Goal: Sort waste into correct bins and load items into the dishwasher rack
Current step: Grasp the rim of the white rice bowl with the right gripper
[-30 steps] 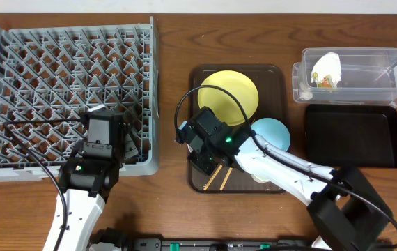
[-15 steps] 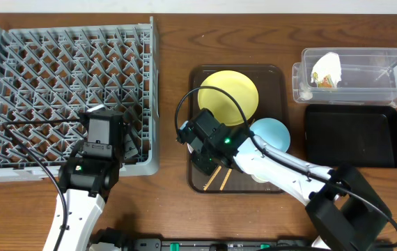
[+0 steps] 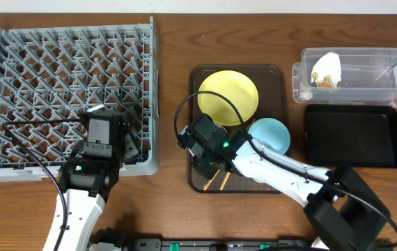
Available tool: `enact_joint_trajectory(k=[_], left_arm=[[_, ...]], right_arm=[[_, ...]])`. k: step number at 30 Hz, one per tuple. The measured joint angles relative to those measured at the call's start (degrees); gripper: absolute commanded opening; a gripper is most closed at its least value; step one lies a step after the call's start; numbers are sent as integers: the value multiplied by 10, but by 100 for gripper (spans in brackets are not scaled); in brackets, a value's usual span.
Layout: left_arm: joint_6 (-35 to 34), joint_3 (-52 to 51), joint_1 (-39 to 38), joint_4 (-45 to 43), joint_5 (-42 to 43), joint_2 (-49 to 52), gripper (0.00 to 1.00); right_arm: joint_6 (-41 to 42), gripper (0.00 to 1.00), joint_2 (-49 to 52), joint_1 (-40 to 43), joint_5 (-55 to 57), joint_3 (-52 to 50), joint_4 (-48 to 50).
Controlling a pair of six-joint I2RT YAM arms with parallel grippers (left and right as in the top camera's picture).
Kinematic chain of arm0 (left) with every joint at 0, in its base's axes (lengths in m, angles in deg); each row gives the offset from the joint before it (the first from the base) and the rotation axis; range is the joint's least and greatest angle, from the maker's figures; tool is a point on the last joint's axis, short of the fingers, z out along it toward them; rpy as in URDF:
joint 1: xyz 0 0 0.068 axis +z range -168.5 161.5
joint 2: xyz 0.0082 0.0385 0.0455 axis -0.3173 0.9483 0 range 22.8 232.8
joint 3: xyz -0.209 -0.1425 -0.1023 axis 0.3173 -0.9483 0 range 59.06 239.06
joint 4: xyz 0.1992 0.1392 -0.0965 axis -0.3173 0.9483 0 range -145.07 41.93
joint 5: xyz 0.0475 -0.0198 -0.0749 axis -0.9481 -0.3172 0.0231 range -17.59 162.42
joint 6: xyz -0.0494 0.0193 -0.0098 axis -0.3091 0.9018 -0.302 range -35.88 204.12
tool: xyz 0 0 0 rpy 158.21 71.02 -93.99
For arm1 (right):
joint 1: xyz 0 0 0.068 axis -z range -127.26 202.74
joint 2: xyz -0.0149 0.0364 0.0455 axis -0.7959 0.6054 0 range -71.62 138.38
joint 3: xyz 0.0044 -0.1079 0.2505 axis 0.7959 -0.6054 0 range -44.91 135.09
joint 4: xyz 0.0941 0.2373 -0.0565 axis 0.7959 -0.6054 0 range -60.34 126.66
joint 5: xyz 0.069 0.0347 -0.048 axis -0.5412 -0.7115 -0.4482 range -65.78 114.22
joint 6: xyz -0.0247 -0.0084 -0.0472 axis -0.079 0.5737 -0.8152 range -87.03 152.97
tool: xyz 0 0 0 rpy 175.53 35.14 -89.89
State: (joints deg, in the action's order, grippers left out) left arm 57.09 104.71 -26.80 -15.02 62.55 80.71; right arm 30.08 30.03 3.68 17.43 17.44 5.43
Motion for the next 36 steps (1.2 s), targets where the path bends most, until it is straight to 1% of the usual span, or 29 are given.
enact_joint_trajectory(k=[13,20,36], left_arm=[[0,0,0,0,0,0,64],[0,0,0,0,0,0,64],[0,0,0,0,0,0,64]], right_arm=[[0,9,0,0,3,-13,3],[-1,1,0,0,12,-13,9],[23,1,0,0,86,-13,62]])
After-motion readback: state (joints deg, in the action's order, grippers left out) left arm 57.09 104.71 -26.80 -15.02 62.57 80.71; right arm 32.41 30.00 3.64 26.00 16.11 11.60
